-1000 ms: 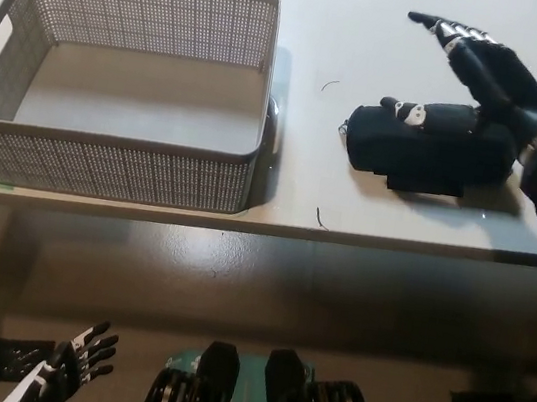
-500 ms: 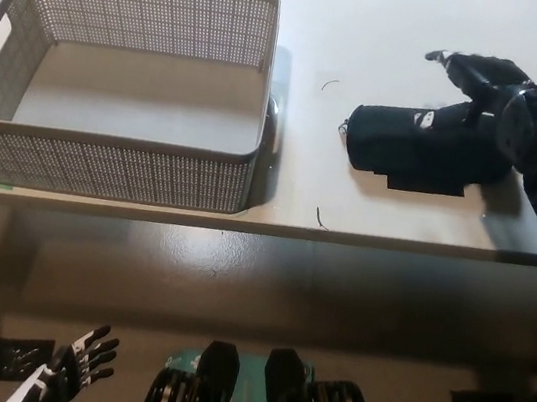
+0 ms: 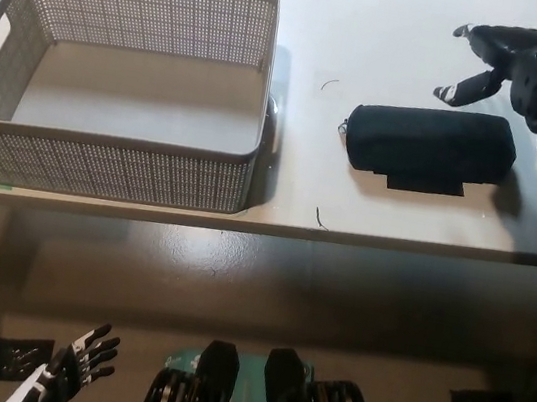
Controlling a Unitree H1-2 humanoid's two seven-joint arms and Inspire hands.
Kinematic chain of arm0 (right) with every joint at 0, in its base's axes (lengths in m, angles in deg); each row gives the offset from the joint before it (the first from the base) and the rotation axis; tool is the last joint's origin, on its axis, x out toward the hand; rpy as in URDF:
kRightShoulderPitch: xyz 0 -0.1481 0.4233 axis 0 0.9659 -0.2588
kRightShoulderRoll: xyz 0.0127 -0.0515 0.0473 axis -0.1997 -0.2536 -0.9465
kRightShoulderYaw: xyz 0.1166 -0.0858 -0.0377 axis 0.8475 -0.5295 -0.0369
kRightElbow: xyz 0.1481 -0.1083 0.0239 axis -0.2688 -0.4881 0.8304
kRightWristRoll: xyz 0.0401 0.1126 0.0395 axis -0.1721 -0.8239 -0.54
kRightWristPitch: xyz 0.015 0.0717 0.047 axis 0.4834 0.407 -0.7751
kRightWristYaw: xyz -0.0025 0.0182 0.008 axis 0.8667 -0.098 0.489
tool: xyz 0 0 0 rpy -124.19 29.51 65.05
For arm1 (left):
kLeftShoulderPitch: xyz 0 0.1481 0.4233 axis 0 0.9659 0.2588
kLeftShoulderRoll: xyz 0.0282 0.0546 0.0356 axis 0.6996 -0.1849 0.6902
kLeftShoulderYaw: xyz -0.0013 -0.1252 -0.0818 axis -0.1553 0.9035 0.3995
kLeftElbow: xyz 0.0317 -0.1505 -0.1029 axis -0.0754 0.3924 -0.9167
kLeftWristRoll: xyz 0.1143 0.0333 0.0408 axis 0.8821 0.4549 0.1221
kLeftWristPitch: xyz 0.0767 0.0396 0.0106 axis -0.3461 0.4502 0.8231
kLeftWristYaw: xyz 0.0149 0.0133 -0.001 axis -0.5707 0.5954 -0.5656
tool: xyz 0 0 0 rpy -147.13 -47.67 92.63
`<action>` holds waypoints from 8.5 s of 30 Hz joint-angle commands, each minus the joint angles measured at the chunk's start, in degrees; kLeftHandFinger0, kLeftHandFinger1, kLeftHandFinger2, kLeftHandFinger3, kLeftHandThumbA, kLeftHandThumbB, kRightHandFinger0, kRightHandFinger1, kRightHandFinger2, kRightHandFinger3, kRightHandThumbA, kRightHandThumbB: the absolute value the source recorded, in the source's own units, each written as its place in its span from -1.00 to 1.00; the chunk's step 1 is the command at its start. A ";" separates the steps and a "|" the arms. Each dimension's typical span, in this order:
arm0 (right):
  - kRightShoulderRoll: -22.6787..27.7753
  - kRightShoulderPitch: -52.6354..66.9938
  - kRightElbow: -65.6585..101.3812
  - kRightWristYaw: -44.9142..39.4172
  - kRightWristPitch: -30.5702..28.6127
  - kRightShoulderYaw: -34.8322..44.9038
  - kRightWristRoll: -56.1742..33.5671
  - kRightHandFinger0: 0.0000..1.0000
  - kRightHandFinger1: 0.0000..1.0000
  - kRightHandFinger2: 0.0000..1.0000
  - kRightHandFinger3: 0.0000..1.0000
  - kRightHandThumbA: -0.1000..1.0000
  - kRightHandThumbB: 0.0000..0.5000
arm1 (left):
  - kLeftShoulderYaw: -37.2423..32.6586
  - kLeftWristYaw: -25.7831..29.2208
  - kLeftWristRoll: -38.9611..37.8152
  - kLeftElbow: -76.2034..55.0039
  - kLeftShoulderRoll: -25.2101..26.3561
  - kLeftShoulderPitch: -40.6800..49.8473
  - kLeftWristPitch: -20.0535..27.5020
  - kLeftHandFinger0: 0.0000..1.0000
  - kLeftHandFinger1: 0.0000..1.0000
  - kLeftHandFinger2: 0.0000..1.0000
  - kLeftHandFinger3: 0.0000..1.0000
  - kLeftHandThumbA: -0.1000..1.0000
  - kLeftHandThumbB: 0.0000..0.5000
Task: Use the right hand to pick up the pencil case on the right hand side and put it into a grey container on the left side
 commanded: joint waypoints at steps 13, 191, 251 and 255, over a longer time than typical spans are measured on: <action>-2.15 -4.20 -2.20 -1.19 -1.59 0.57 -1.01 1.00 1.00 1.00 1.00 0.53 1.00 | 0.35 -1.59 -1.30 -0.99 1.34 0.06 2.71 1.00 1.00 1.00 1.00 1.00 0.70; -31.95 -12.10 -16.41 29.37 -10.40 9.96 -9.34 1.00 1.00 1.00 1.00 1.00 0.87 | -0.47 -1.85 1.50 -4.87 2.69 -2.33 -0.99 1.00 1.00 1.00 1.00 1.00 0.70; -4.81 51.52 61.08 14.59 -13.21 33.91 -39.49 1.00 1.00 1.00 1.00 1.00 0.55 | 0.46 -1.86 0.34 -1.29 2.19 -0.90 -2.08 1.00 1.00 1.00 1.00 1.00 0.78; -8.75 57.84 60.85 15.98 -16.62 32.57 -39.72 1.00 1.00 1.00 1.00 1.00 0.49 | 0.34 -1.50 1.10 -2.42 2.46 -0.52 -2.95 1.00 1.00 1.00 1.00 1.00 0.82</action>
